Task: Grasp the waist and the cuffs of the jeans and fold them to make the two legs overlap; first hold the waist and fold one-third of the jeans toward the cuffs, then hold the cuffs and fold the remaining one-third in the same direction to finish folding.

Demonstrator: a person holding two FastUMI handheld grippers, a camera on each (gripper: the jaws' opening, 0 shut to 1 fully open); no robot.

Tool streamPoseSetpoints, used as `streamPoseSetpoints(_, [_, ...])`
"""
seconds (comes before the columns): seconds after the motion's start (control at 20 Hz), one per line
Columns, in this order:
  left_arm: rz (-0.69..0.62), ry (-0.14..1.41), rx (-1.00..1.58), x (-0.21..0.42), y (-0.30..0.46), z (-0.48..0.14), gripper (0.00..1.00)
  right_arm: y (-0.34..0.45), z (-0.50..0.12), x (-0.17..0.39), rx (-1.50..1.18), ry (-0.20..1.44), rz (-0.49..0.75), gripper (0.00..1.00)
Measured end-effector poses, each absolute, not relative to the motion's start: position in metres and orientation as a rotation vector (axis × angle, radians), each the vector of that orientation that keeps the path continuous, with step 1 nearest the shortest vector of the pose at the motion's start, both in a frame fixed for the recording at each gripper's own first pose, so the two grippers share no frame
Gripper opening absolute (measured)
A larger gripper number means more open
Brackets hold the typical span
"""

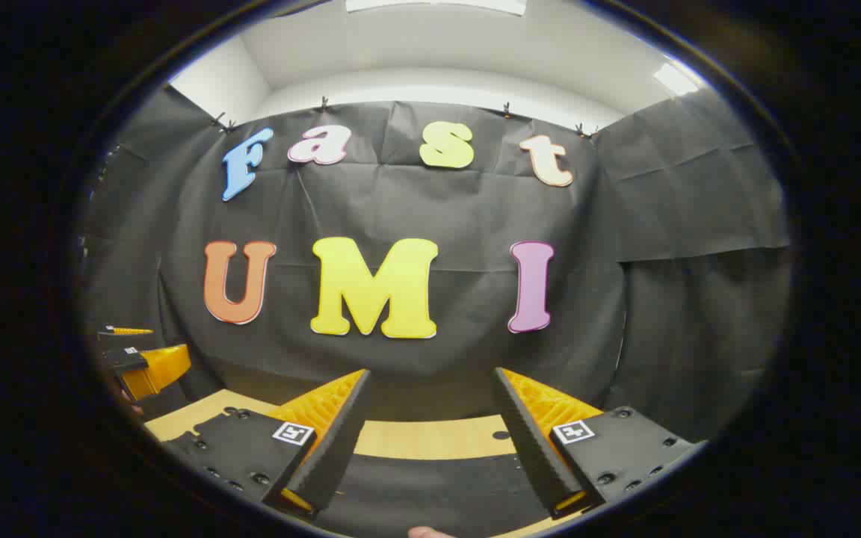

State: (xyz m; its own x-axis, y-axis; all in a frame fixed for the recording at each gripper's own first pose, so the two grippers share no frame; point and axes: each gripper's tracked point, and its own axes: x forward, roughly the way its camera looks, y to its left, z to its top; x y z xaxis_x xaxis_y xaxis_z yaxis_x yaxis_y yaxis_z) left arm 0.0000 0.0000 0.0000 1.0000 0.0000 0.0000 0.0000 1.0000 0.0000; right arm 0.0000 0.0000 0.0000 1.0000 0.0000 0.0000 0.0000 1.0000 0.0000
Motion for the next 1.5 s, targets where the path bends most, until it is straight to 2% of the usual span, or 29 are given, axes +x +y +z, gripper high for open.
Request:
streamPoseSetpoints(0.8, [-0.008,0.005,0.009,0.005,-0.003,-0.003,0.99,-0.003,-0.002,0.003,-0.017,0.001,0.008,0.97])
streamPoseSetpoints(0.85, [-0.005,0.005,0.010,0.005,-0.003,-0.002,0.99,-0.004,-0.002,0.004,-0.016,0.000,0.009,1.00])
streamPoseSetpoints(1.15, [0.004,0.003,0.009,0.007,0.002,-0.003,0.99,-0.008,-0.003,0.007,-0.020,0.001,0.013,0.97])
streamPoseSetpoints(1.35, [0.039,0.030,-0.013,0.009,0.020,-0.014,0.99,-0.022,-0.013,0.015,-0.031,0.031,-0.001,1.00])
streamPoseSetpoints(1.5, [0.088,0.061,-0.030,0.010,0.044,-0.025,0.99,-0.044,-0.022,0.021,-0.031,0.062,-0.031,0.97])
